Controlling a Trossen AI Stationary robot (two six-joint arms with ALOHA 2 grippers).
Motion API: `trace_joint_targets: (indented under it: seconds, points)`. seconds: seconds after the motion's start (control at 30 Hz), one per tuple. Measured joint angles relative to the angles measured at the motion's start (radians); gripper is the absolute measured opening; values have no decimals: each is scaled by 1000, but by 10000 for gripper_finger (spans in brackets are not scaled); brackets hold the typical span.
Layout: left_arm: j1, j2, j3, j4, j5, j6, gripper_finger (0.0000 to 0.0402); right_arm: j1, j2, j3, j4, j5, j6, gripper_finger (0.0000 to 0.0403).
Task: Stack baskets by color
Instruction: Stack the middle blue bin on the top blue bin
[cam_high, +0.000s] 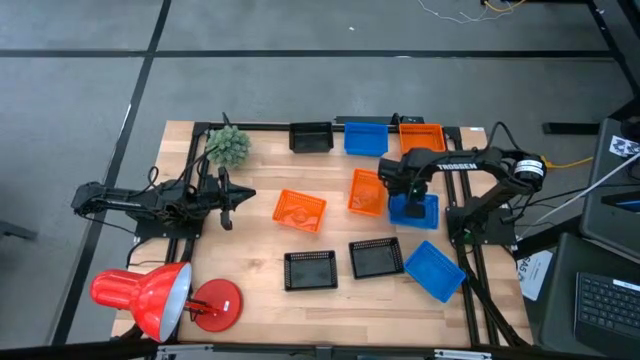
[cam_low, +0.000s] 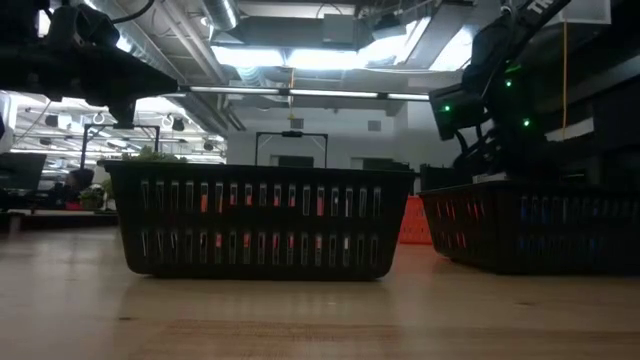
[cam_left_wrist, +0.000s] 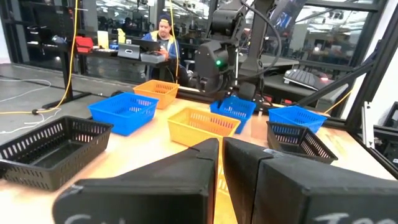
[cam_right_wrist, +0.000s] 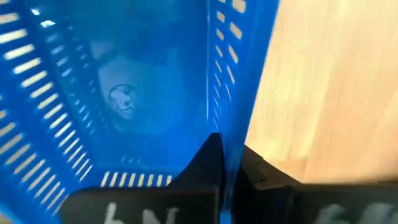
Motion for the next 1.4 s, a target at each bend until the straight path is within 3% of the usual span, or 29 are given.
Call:
trace_joint_targets:
  seconds: [0.2,0.43,0.57,0.67,0.9,1.03,1.23,1.4]
  points:
    - [0,0,0,0,0,1,14,20,-33,104,-173,88,0,2]
    - [0,0,0,-11,0,1,14,41,-116,345,-375,170,54,1]
    - [0,0,0,-11,0,2,14,40,-140,469,-281,240,46,1]
    - [0,0,0,-13,0,2,14,25,-141,538,-149,285,-46,1]
    - [0,0,0,-15,0,1,14,-78,-125,566,475,298,-327,0]
    - [0,0,0,-15,-1,1,14,-166,-60,567,658,294,-464,0]
    - [0,0,0,-16,-8,1,14,-303,104,631,639,220,-524,0]
    - [0,0,0,-16,-54,0,14,-371,304,936,359,174,-529,0]
